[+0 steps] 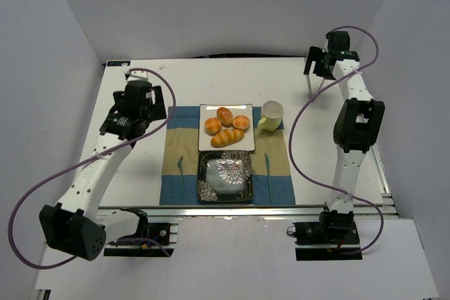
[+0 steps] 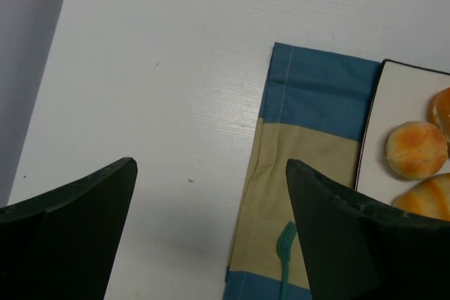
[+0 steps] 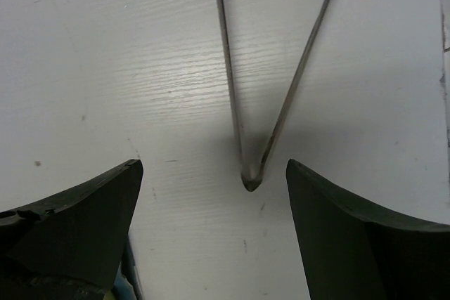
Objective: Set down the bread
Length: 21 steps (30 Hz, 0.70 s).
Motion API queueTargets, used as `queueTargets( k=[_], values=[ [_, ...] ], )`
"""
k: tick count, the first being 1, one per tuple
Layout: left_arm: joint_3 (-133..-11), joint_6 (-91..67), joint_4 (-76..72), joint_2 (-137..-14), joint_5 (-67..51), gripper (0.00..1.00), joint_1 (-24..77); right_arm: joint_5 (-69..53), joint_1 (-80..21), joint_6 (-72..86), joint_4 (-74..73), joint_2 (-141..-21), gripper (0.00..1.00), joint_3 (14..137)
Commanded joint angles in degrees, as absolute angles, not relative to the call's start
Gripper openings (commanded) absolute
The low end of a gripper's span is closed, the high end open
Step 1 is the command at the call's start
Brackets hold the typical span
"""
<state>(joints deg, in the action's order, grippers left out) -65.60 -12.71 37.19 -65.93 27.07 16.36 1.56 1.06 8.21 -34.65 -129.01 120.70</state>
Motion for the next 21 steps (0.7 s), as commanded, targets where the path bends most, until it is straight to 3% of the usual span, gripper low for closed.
queueTargets(
  k=[1,10,21],
  values=[
    [-64.6,-12.13,34.89,-67.32,24.0,0.98,16.52,1.84,2.02,5.98,-31.73,-129.28,0.89,121.9],
    [-62.75,-11.51,32.96,-68.2,23.64,0.98,16.52,3.52,2.11,4.92,-28.92,-132.89,0.89,118.22],
    [-62.14,-12.04,33.48,-66.62,25.49,0.98,16.52,4.74,2.11,7.73,-27.86,-140.18,0.9,122.51]
  ],
)
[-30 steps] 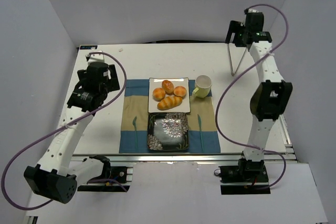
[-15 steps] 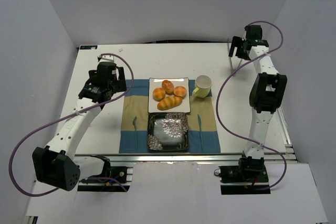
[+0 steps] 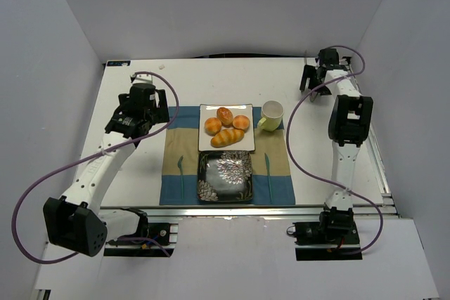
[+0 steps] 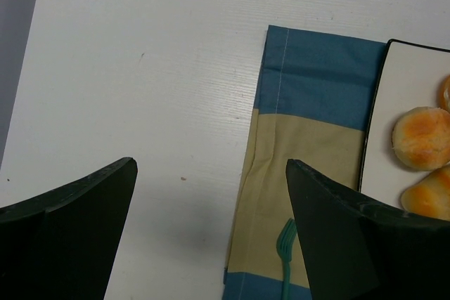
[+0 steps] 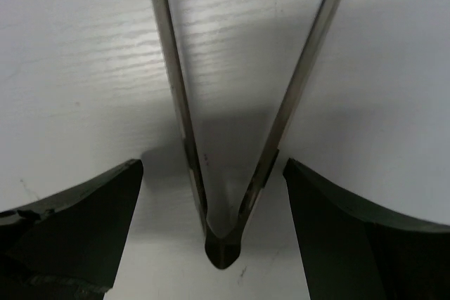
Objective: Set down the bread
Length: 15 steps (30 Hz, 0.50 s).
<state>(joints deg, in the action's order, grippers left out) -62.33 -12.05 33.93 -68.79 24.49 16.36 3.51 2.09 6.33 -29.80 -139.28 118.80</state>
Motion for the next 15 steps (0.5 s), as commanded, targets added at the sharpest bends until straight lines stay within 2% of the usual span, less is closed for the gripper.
queueTargets(
  k=[1,15],
  values=[
    [-62.05,-12.13,33.57,-66.53,25.75,0.98,16.52,4.75,2.11,8.0,-27.77,-141.4,0.89,123.04],
    [-63.45,-12.92,34.19,-65.92,28.65,0.98,16.52,7.82,2.28,7.74,-22.07,-148.53,0.89,127.62]
  ],
)
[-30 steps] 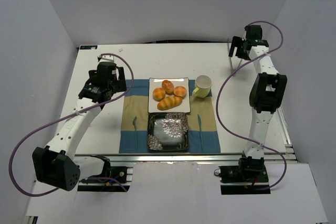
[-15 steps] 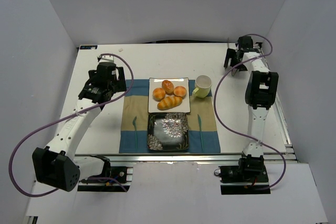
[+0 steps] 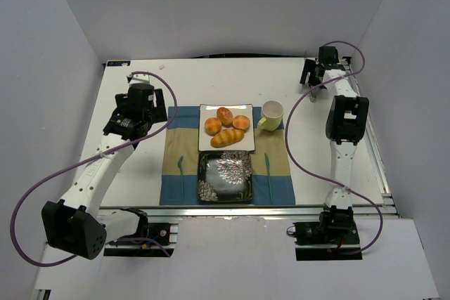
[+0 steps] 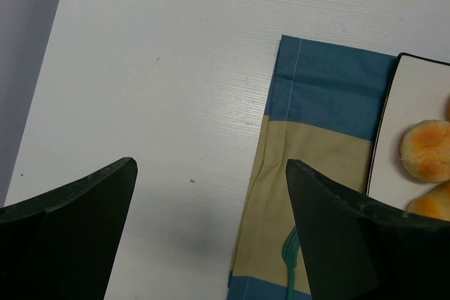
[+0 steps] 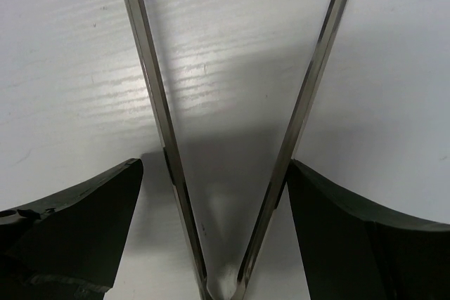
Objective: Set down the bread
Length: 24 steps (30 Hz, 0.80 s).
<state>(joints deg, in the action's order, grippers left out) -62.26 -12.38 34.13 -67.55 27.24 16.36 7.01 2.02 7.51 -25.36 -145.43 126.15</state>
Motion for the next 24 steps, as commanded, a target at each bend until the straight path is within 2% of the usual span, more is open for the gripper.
queueTargets(
  k=[1,6,8,11,13,14,20,24],
  values=[
    [-63.63,-12.92,34.28,-65.92,28.65,0.98,16.44,7.91,2.29,7.56,-21.63,-148.71,0.89,127.53],
    [-63.72,-13.27,34.28,-65.74,28.92,0.98,16.52,7.56,2.72,6.59,-19.78,-150.29,0.89,128.76],
    [-63.81,-13.45,34.28,-65.74,28.92,0.98,16.52,7.47,2.81,6.42,-19.78,-150.64,0.86,129.55],
    [-63.63,-13.62,34.28,-66.0,28.74,0.98,16.52,6.77,2.99,6.33,-19.34,-150.91,0.74,129.38],
    [-63.63,-13.71,34.37,-66.09,28.74,0.98,16.52,6.5,3.08,6.15,-18.81,-150.56,0.6,129.11],
    [-63.55,-13.8,34.37,-66.18,28.74,0.98,16.52,6.5,3.08,6.15,-18.9,-150.38,0.57,128.68],
    [-64.25,-14.15,34.98,-66.18,27.69,0.97,16.52,8.61,3.08,6.94,-15.12,-141.7,0.51,122.53],
    [-65.91,-14.59,36.56,-65.13,26.72,0.97,16.52,8.96,3.08,7.29,-16.17,-130.65,0.5,120.85]
  ],
)
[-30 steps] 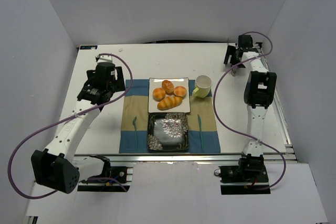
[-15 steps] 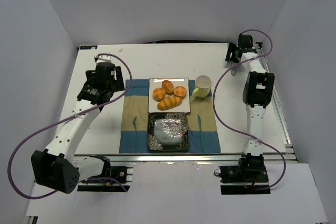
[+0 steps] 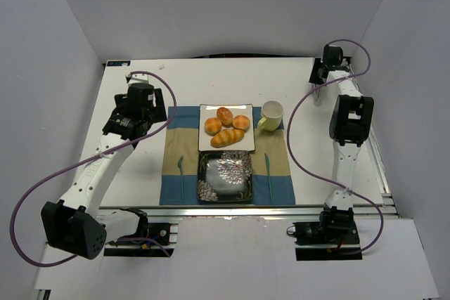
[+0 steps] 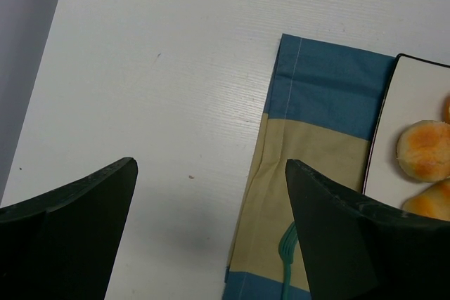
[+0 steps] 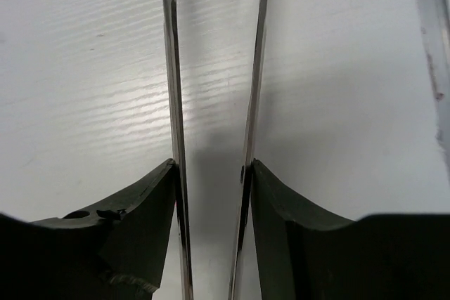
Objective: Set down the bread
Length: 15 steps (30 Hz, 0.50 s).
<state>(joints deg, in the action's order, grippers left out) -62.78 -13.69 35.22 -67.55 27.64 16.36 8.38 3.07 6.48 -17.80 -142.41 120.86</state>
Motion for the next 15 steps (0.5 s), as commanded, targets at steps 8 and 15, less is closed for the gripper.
queueTargets(
  k=[8,15],
  values=[
    [-68.02,-15.73,40.33,-58.98,26.37,0.97,16.52,5.46,1.94,9.49,-24.59,-104.55,0.49,111.91],
    [-70.84,-16.96,43.06,-56.6,24.61,0.97,16.52,-2.28,-7.0,11.51,-33.65,-85.71,0.5,101.26]
  ],
)
